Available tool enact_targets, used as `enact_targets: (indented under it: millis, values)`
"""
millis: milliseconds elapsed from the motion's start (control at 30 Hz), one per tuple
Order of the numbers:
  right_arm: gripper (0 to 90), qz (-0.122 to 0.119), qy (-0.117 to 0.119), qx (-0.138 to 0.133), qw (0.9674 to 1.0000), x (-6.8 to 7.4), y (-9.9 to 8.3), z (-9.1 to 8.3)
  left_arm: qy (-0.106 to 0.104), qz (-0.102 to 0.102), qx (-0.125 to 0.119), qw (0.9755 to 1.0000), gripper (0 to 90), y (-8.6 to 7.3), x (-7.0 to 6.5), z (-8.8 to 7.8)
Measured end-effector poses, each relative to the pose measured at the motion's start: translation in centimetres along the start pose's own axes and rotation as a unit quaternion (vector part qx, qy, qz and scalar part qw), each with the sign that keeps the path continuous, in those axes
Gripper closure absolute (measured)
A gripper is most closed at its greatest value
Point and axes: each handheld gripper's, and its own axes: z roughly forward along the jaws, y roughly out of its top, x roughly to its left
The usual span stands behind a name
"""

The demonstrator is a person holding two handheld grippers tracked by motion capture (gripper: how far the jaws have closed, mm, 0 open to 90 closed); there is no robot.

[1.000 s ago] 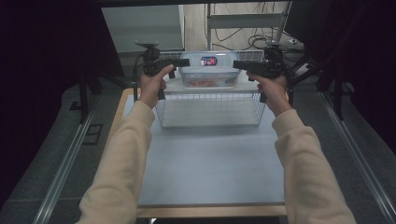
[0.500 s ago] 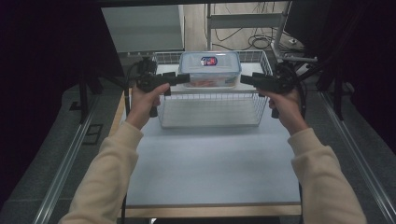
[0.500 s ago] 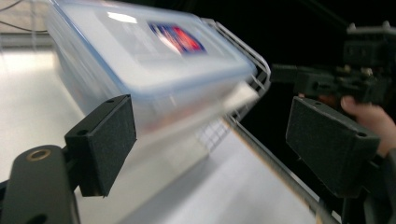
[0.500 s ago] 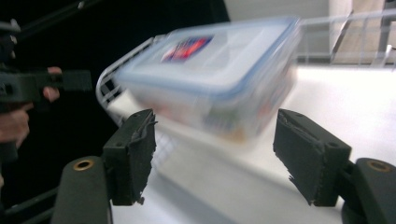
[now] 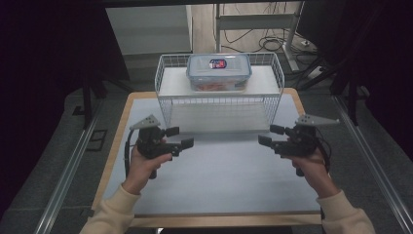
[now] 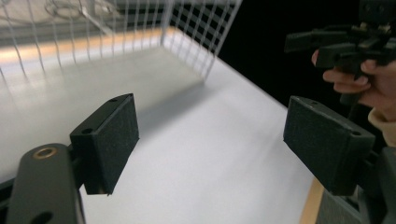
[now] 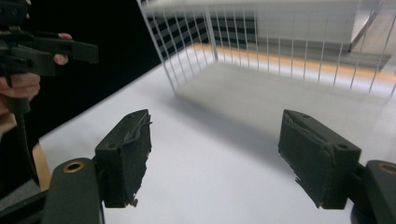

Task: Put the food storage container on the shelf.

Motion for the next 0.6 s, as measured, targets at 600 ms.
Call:
enact_targets:
  millis: [600]
  values:
    - [19.2,-0.027,-0.014,0.023,0.9993,0.9,-6.0,0.6,0.009,-0.025,0.055,0.9981,18.2,-4.9,0.5,1.3]
